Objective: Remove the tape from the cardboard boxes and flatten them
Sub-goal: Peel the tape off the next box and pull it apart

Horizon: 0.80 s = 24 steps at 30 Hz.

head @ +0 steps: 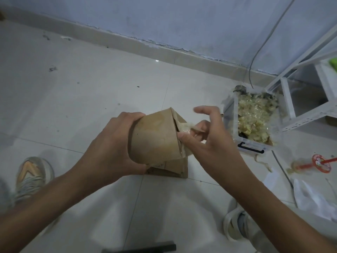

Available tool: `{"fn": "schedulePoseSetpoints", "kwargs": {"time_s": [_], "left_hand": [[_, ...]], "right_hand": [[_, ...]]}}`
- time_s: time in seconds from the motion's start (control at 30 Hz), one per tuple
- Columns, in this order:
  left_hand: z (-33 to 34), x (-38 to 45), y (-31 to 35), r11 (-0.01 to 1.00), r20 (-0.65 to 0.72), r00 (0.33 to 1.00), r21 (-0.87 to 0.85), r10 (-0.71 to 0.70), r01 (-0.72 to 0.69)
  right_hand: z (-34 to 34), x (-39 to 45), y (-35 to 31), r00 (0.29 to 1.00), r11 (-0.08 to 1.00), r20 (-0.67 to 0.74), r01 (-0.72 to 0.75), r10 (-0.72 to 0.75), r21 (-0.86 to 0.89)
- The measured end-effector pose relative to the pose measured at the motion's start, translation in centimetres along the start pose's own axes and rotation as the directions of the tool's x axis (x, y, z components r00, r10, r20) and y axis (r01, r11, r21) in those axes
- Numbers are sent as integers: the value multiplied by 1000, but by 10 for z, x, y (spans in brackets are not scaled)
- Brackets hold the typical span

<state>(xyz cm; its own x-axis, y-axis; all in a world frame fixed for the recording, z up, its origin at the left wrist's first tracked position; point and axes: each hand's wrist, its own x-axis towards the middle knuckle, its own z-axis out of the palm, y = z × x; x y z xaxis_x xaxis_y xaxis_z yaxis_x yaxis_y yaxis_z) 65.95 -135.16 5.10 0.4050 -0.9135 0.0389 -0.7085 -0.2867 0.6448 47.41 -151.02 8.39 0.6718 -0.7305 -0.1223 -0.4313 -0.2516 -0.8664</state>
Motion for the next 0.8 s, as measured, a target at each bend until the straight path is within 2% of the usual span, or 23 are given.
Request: {"fn": "schedulePoseSetpoints", "kwargs": {"time_s": [0.07, 0.13, 0.2, 0.3, 0.4, 0.5, 0.6, 0.7, 0.8], "left_hand": [[-2, -1, 3, 993, -52, 998, 115, 19, -13], [-5, 0, 6, 966, -106, 991, 256, 77, -48], [-6, 1, 8, 933, -143, 984, 357, 109, -52], [-9, 2, 9, 900, -150, 982, 433, 118, -42], [-14, 4, 6, 901, -117, 986, 430, 115, -54], [-24, 8, 6, 951, -83, 994, 307, 74, -45], [-30, 13, 5, 953, -55, 995, 297, 81, -61], [-26, 12, -2, 942, -22, 997, 329, 80, -69], [-22, 9, -3, 956, -8, 999, 291, 38, -33]], "right_hand": [[-1, 1, 3, 992, 991, -7, -125, 125, -39], [-1, -1, 3, 986, 978, 65, -146, 156, -148], [3, -4, 4, 982, 981, 152, -89, 116, -172], [9, -6, 8, 988, 988, 155, 31, -7, -150], [6, -4, 11, 977, 986, 198, 106, -79, -130], [-4, 0, 11, 963, 986, 231, 154, -136, -61], [-2, 0, 16, 972, 971, 128, 209, -195, -111], [8, -5, 23, 948, 899, 40, 311, -315, -310], [8, -4, 27, 837, 667, 145, 514, -527, -540]]}}
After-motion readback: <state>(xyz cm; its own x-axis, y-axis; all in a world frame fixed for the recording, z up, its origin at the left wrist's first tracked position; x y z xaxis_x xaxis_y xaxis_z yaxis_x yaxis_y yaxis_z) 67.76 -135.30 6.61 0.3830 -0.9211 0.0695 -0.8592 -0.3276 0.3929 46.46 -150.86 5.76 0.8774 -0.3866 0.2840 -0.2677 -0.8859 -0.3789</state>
